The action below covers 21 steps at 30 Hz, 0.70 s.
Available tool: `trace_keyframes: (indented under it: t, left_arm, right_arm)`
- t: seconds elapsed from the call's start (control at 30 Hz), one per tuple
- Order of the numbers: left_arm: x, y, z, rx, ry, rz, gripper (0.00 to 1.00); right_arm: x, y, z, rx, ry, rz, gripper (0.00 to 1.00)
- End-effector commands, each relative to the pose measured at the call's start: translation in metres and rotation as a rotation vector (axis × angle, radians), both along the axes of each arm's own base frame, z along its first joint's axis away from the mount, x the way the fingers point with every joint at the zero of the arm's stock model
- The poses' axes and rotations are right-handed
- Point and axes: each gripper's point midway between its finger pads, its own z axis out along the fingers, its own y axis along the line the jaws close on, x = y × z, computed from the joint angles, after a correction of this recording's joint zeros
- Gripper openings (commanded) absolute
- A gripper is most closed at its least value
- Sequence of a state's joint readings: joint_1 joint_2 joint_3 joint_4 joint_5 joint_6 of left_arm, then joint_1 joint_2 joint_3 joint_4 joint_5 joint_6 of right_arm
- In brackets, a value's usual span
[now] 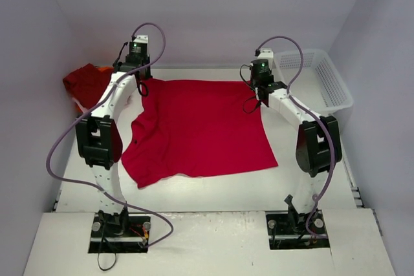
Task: Fold and stack the t-shirts
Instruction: Flatten the tshirt out
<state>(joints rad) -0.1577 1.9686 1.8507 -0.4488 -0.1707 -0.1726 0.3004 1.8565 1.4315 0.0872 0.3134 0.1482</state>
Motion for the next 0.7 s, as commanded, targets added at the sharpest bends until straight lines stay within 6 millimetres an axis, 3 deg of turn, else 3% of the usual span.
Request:
trace_keyframes:
  t: [0.0, 0.33, 0.67]
  left_arm:
    - [0.015, 0.009, 0.041, -0.008, -0.116, 0.015, 0.0]
    - [0.026, 0.009, 0.016, 0.002, -0.084, 0.016, 0.0]
    - [0.037, 0.011, 0.006, 0.017, -0.086, 0.034, 0.0]
  right_arm:
    - [0.023, -0.009, 0.039, 0.01, -0.123, -0.035, 0.0]
    - [0.037, -0.007, 0.012, -0.005, -0.092, -0.038, 0.0]
    - [0.055, -0.006, -0.009, -0.027, -0.083, -0.039, 0.0]
